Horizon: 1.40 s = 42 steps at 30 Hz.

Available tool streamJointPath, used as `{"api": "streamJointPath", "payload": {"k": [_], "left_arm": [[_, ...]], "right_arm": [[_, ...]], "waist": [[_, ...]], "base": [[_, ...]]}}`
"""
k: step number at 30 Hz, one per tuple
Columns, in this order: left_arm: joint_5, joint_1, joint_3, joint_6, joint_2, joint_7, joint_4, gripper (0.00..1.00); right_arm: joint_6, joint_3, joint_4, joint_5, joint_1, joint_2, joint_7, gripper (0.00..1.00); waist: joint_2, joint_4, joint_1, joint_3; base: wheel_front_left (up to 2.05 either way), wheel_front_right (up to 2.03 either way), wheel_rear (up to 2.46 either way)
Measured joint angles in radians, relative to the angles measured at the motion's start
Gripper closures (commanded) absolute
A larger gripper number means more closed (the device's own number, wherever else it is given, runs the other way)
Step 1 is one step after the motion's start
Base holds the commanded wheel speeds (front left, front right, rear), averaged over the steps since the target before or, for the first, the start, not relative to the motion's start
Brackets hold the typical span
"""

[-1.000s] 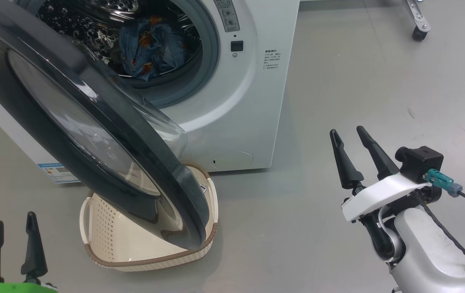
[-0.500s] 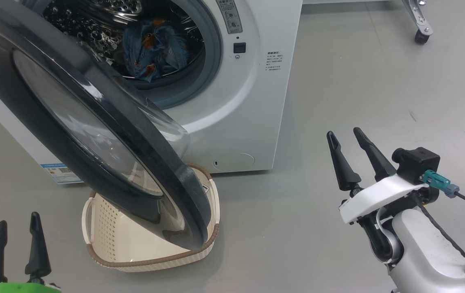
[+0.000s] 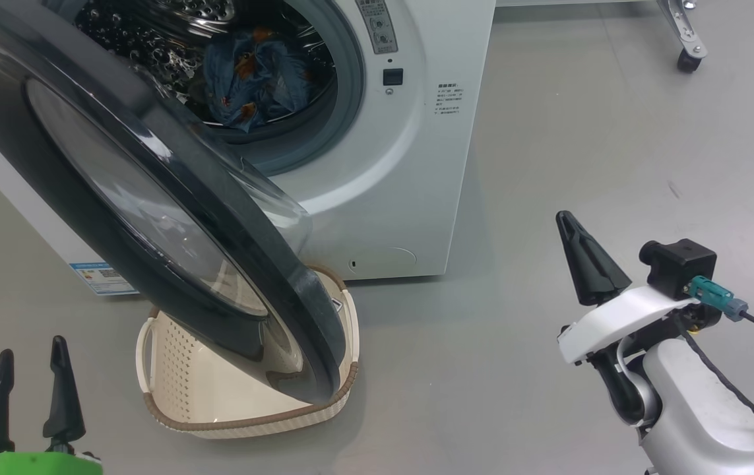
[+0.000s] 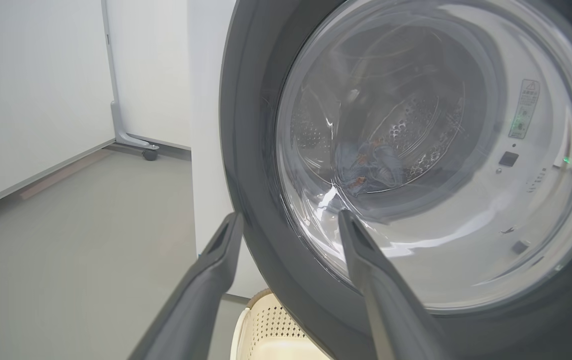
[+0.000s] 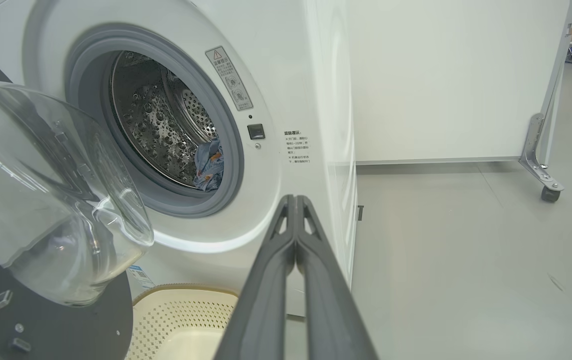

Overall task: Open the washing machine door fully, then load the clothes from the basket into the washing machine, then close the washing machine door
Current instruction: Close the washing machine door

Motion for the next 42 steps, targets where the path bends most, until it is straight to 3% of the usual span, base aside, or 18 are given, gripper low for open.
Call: {"api": "streamJointPath", "payload": {"k": [8,24,33,42], "left_arm": [[0.0,-0.01,-0.009,0.0,-0.007,-0.009,0.022,0.0],[0.0,-0.018,-0.042,0.0,-0.029,-0.011,0.063,0.0],[-0.001,-0.018,-0.062,0.0,-0.031,-0.016,0.072,0.0],[-0.001,-0.019,-0.068,0.0,-0.031,-0.016,0.091,0.0]], "right_arm": [[0.0,-0.051,-0.062,-0.065,-0.036,-0.016,0.0,1.0],[0.0,0.002,-0.376,-0.142,-0.091,0.018,-0.001,1.0],[0.0,0.141,-0.485,-0.143,-0.092,0.047,-0.001,1.0],[0.0,0.274,-0.508,-0.117,-0.092,0.039,-0.001,1.0]], "waist": [[0.0,0.027,0.0,0.0],[0.0,0.11,0.0,-0.022],[0.0,0.154,0.0,-0.03],[0.0,0.186,0.0,-0.035]], "base": [[0.0,0.0,0.0],[0.0,0.0,0.0],[0.0,0.0,0.0],[0.0,0.0,0.0]]}}
